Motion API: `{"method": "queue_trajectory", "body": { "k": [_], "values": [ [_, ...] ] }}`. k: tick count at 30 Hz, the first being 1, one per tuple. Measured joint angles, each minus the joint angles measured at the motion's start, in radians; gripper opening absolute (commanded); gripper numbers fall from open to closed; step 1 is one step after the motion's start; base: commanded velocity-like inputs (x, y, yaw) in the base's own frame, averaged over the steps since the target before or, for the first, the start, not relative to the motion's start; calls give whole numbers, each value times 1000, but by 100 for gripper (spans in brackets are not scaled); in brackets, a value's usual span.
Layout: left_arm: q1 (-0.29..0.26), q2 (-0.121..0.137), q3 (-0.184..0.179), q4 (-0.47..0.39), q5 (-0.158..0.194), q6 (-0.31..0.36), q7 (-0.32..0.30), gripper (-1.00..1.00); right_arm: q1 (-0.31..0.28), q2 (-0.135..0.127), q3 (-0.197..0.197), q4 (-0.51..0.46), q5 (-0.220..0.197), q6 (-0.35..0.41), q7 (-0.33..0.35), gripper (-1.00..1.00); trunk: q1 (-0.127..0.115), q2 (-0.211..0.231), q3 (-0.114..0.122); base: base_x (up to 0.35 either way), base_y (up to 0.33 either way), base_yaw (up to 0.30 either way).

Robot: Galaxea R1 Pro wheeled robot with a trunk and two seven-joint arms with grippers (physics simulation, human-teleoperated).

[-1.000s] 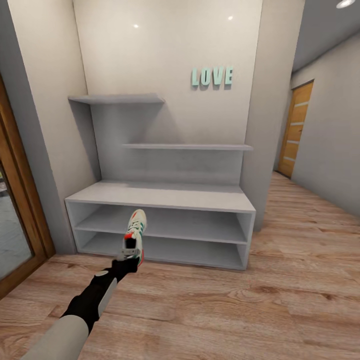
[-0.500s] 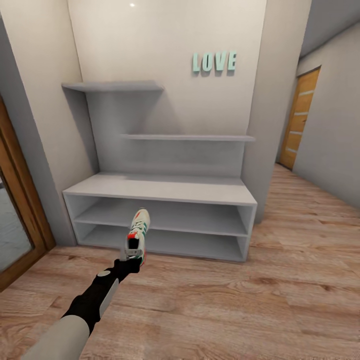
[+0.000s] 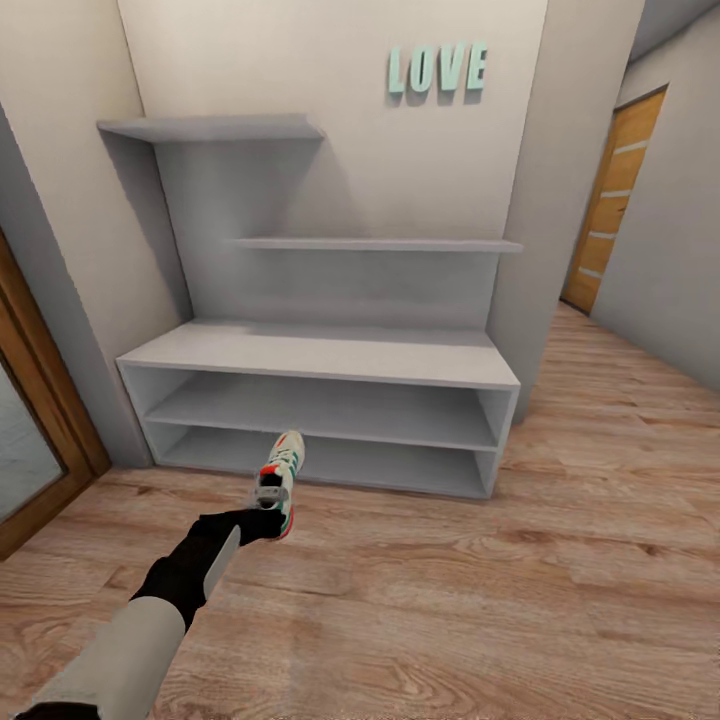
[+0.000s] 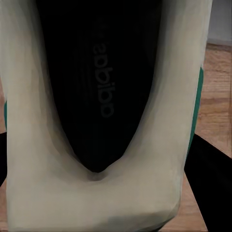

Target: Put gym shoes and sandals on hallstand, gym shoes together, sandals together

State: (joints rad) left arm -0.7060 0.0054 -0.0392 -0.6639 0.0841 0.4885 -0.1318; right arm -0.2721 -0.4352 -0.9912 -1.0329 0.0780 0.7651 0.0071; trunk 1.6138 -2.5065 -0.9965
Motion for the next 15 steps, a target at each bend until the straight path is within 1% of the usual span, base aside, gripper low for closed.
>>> {"method": "queue_trajectory", "body": {
  "k": [1, 5, 10, 12, 13, 14, 15],
  "values": [
    [-24, -1, 0, -1, 2, 28, 0, -100, 0, 0, 0, 0, 0, 0, 0, -100, 0, 0, -2, 0, 0, 0],
    [-87, -3, -2, -2, 3, 63, -3, -100, 0, 0, 0, 0, 0, 0, 0, -100, 0, 0, -6, 0, 0, 0],
    [-107, -4, -2, 5, 2, 79, -3, -100, 0, 0, 0, 0, 0, 0, 0, -100, 0, 0, -7, 0, 0, 0],
    [-112, -16, -3, 7, 6, 82, -4, -100, 0, 0, 0, 0, 0, 0, 0, -100, 0, 0, -7, 0, 0, 0],
    [-116, -28, -3, 10, 8, 82, -4, -100, 0, 0, 0, 0, 0, 0, 0, -100, 0, 0, -7, 0, 0, 0],
    [-127, -46, -3, 27, 11, 83, -3, -100, 0, 0, 0, 0, 0, 0, 0, -100, 0, 0, -7, 0, 0, 0],
    [-133, -51, -2, 39, 4, 82, -2, -100, 0, 0, 0, 0, 0, 0, 0, -100, 0, 0, -7, 0, 0, 0]
  ]
}}
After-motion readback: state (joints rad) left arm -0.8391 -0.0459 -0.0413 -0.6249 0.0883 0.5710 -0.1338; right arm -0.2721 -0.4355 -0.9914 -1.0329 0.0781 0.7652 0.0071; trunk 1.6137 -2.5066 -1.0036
